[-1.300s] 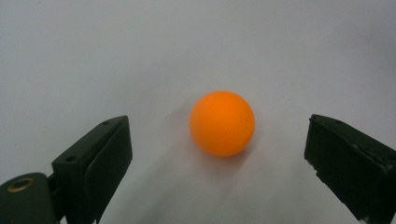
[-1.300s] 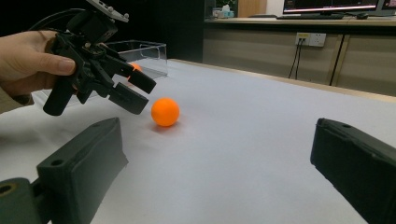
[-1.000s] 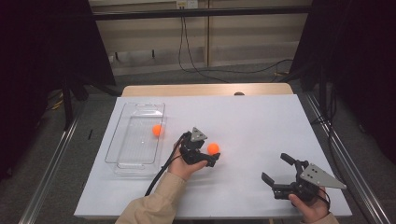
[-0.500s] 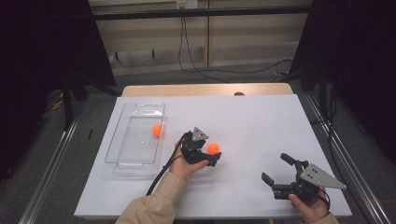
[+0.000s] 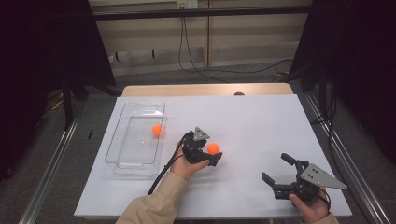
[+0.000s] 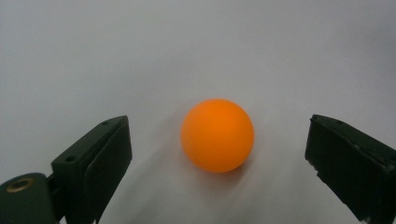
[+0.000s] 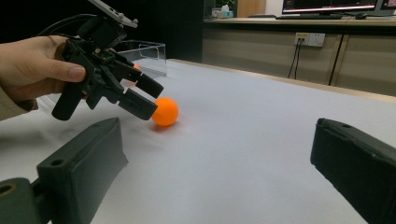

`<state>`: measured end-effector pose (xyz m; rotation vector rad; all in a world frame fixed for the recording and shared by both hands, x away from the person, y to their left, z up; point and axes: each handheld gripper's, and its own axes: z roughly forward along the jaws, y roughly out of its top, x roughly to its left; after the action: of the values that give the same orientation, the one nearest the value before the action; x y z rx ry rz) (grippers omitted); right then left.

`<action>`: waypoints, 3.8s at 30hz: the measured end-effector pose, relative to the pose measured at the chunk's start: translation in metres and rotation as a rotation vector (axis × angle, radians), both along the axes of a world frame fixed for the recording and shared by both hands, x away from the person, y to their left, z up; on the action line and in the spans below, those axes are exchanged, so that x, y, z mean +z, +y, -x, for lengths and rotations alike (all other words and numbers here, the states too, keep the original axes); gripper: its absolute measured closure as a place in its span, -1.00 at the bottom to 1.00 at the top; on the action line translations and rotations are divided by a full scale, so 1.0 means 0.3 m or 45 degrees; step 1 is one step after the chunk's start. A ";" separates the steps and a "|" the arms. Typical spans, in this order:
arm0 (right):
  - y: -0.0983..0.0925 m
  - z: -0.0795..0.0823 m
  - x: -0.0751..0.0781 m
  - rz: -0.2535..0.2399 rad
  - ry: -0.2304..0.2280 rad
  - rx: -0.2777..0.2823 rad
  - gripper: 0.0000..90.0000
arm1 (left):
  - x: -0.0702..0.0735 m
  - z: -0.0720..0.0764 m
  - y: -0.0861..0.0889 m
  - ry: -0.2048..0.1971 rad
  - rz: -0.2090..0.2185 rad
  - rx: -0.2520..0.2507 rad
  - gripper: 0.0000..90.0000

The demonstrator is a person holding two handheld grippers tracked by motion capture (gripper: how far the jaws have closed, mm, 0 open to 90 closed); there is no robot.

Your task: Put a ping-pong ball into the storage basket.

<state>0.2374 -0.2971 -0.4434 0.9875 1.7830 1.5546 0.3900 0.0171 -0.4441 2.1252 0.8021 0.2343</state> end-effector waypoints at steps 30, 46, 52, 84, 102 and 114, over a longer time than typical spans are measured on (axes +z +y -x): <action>0.000 -0.001 -0.002 -0.005 0.006 -0.002 -0.95 | -0.006 -0.019 -0.022 0.005 -0.031 0.011 -0.71; -0.004 -0.001 -0.002 -0.003 0.004 -0.003 -0.95 | -0.013 -0.023 -0.035 0.026 -0.033 -0.007 -0.56; -0.005 -0.001 -0.002 -0.005 0.003 -0.003 -0.95 | -0.016 -0.025 -0.036 0.039 -0.028 -0.008 -0.50; -0.004 -0.001 -0.001 -0.007 0.003 -0.004 -0.95 | -0.024 -0.024 -0.045 0.060 -0.049 -0.048 -0.13; -0.005 -0.001 -0.002 -0.009 0.004 -0.005 -0.95 | -0.030 -0.028 -0.042 0.084 -0.075 -0.033 0.05; -0.004 0.000 -0.001 -0.008 0.004 -0.004 -0.95 | -0.027 -0.027 -0.041 0.090 -0.080 -0.027 0.13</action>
<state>0.2374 -0.2983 -0.4438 0.9959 1.7786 1.5585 0.3980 0.0049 -0.4522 2.2102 0.8226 0.1758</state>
